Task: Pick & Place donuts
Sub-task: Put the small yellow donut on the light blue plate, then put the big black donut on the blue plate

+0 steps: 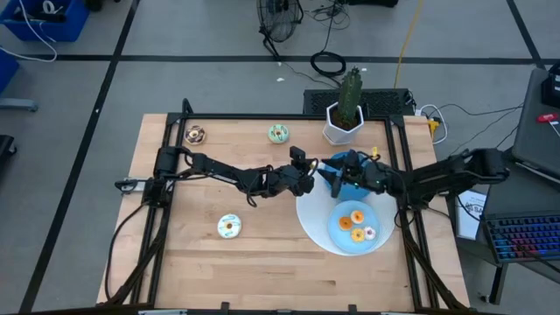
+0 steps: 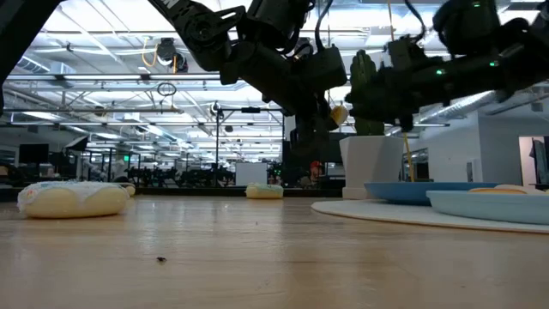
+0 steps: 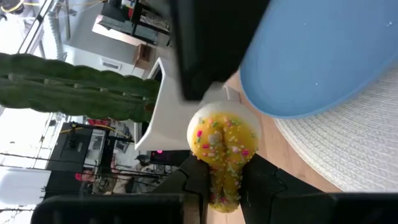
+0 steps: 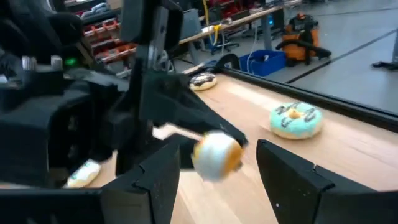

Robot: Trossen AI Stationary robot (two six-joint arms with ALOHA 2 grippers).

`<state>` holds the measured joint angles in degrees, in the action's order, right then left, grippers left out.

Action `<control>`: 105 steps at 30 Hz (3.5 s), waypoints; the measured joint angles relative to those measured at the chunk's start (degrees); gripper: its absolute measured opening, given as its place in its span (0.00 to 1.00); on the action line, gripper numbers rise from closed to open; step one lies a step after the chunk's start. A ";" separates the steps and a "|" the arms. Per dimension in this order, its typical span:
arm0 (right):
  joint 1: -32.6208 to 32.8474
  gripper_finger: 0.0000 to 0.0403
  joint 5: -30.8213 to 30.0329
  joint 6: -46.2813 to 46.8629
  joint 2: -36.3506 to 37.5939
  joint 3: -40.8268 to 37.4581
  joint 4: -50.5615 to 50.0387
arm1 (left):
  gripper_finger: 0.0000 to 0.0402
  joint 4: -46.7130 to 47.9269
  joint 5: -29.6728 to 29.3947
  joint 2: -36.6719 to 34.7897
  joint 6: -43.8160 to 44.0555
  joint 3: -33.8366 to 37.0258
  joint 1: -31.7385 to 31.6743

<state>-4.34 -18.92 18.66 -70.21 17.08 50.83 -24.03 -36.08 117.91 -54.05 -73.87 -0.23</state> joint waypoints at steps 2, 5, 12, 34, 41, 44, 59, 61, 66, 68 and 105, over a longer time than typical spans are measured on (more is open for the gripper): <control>-1.03 0.49 2.39 0.02 -1.81 1.45 -0.11 | 0.17 0.29 -0.02 0.00 0.23 0.00 0.00; -2.11 0.49 6.03 0.17 -4.87 3.98 0.03 | 0.17 0.36 -0.04 0.00 0.18 0.00 0.04; -3.28 0.49 7.00 -0.76 -8.61 6.01 0.14 | 0.17 2.38 -1.11 0.00 0.18 0.11 0.00; -5.41 0.03 7.90 -7.69 -7.86 6.12 -2.58 | 0.17 0.37 -5.74 -0.33 6.01 0.15 2.77; -2.77 0.01 12.18 -9.90 0.61 5.87 -8.48 | 0.17 8.44 -2.27 -8.32 17.82 0.19 6.82; -0.66 0.01 13.23 -10.23 6.35 5.43 -14.01 | 0.17 10.04 2.00 -12.12 22.23 1.36 8.53; 14.40 0.00 17.63 10.45 27.84 5.01 -53.20 | 0.17 11.95 1.04 -20.04 29.06 8.63 16.26; 17.66 0.00 19.54 14.53 28.08 5.03 -55.51 | 0.17 12.58 -1.11 -19.95 29.22 9.59 16.42; 25.14 0.00 20.20 24.00 26.89 4.98 -57.65 | 0.17 12.17 -1.75 -19.92 32.18 11.29 16.35; 27.71 0.00 20.16 26.42 25.75 4.94 -57.95 | 0.17 12.35 -1.77 -19.89 32.34 11.41 16.35; 26.79 0.51 8.02 -1.17 39.50 5.00 -55.61 | 0.17 11.42 -6.96 -45.47 44.52 30.41 14.95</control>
<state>22.45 -10.90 17.49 -30.71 22.09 -4.78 -12.61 -43.04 72.44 -9.53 -43.45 14.72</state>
